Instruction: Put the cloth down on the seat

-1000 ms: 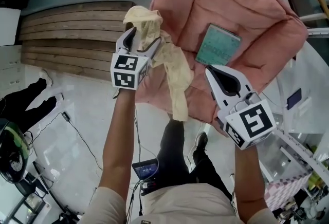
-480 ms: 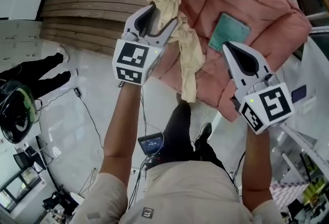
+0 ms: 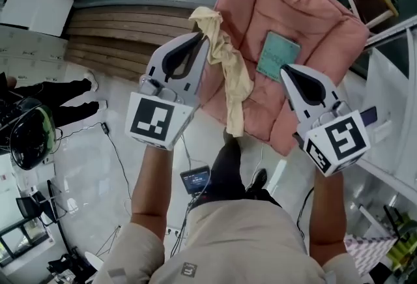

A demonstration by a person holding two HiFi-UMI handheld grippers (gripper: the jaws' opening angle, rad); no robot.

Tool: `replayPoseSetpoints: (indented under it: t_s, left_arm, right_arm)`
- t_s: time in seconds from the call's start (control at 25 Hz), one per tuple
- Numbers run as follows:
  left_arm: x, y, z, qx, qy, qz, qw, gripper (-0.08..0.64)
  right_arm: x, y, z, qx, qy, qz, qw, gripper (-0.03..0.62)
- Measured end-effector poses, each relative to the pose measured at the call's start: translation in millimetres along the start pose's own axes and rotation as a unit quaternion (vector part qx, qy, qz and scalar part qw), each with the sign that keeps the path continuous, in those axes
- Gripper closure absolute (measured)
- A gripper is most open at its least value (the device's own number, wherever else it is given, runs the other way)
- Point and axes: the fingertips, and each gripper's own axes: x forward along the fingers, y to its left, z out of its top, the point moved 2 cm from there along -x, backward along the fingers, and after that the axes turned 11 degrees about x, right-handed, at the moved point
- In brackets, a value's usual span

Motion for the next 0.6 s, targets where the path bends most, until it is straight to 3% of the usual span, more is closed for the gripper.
replayPoseSetpoints:
  t_s: [0.36, 0.6]
  left_arm:
    - [-70.1, -45.8, 108.1, 0.034, -0.042, -0.004, 0.9985, 0.538]
    - [-125.0, -75.1, 161.6, 0.053, -0.07, -0.004, 0.9961, 0.54]
  right_arm:
    - [-86.1, 43.6, 43.7, -0.019, -0.04, 0.022, 0.999, 0.601]
    - [-143.1, 84.0, 70.2, -0.05, -0.071, 0.025, 0.996, 0.601]
